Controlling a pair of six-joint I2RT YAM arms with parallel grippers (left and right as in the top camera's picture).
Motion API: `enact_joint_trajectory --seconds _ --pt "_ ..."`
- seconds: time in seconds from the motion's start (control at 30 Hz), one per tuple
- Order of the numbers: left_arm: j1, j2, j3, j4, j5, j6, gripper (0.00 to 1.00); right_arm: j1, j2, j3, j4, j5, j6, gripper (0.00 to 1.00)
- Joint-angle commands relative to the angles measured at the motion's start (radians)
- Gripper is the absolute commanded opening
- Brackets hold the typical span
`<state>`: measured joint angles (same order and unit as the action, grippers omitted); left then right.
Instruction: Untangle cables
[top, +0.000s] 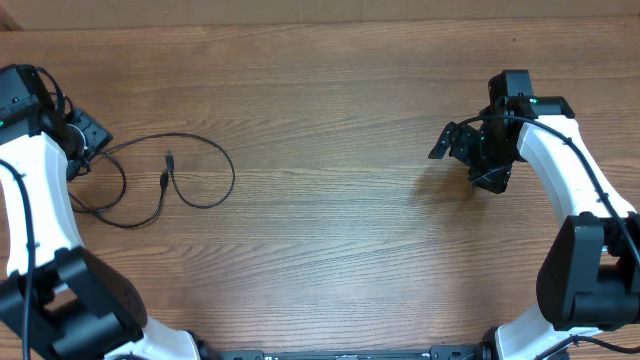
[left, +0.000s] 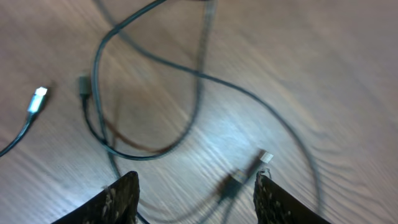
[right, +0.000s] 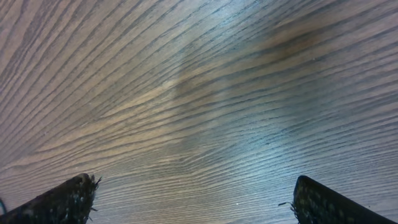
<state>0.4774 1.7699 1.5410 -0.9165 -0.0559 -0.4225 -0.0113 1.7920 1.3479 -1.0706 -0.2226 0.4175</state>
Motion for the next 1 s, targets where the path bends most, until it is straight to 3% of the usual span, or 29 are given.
enact_joint_trajectory --seconds 0.0,0.2,0.33,0.37,0.43,0.5,0.97 --pt "0.0 0.072 -0.02 0.005 -0.156 -0.122 0.59 0.006 -0.001 -0.002 0.002 -0.006 -0.006 1.0" --pt "0.001 0.161 -0.02 0.023 -0.254 -0.274 0.59 0.006 -0.001 -0.002 -0.006 -0.006 -0.006 1.0" --pt "0.001 0.204 -0.02 0.079 -0.267 -0.299 0.6 0.006 -0.001 -0.002 -0.01 -0.006 -0.006 1.0" --pt "0.001 0.216 -0.02 0.098 -0.266 -0.3 0.61 0.006 -0.001 -0.002 -0.012 -0.006 -0.006 1.0" --pt "0.001 0.236 -0.02 0.137 -0.267 -0.299 0.73 0.006 -0.001 -0.002 -0.013 -0.006 -0.006 1.0" --pt "0.001 0.253 -0.02 0.179 -0.266 -0.294 0.77 0.006 -0.001 -0.002 -0.016 -0.006 -0.006 1.0" --pt "0.002 0.352 -0.02 0.358 -0.264 -0.253 0.7 0.006 -0.001 -0.002 -0.019 -0.006 -0.006 1.0"
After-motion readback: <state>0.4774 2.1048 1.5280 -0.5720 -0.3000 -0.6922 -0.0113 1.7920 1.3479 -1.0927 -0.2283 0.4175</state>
